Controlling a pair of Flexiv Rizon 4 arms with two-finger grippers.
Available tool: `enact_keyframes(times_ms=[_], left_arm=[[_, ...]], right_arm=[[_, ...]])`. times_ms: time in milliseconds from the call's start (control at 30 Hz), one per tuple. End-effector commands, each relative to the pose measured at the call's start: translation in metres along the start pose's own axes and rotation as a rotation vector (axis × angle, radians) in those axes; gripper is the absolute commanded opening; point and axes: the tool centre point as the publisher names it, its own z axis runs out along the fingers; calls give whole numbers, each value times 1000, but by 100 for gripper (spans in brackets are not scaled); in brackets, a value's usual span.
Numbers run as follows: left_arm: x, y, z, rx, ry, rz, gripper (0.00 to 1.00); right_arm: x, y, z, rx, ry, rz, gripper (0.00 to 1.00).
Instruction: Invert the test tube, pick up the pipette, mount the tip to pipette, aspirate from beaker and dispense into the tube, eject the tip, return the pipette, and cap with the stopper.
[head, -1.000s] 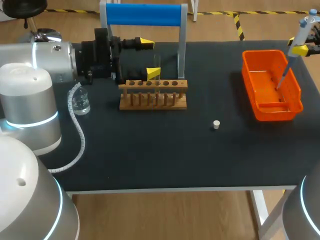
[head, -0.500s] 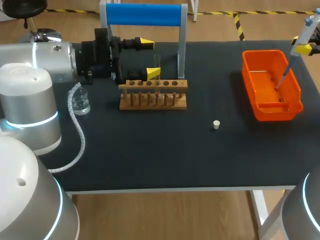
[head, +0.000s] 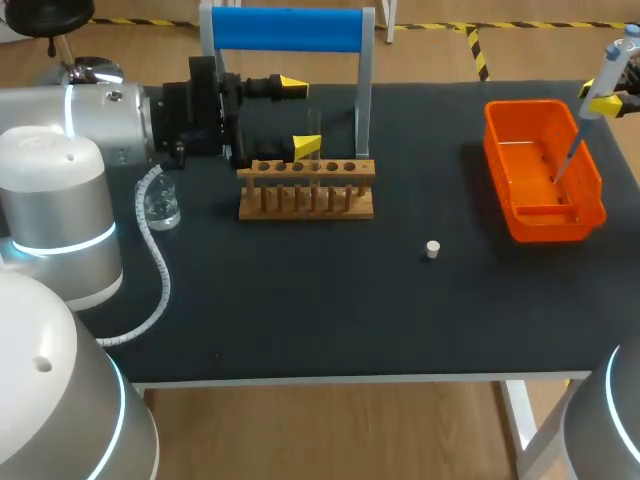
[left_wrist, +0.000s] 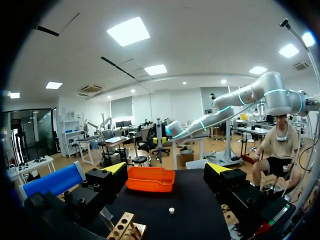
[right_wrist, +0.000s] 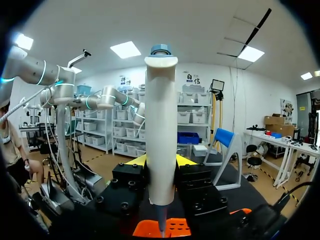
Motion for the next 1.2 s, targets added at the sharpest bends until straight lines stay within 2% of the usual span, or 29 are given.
enact_keyframes(times_ms=[33, 800, 1200], left_arm=[[1, 1, 0, 3, -2, 2, 100], [1, 1, 0, 3, -2, 2, 100], [1, -20, 91, -81, -61, -57, 100]], right_arm=[[-3, -1, -3, 3, 16, -8, 0], [-3, -1, -3, 3, 16, -8, 0], [-3, -1, -3, 3, 16, -8, 0]])
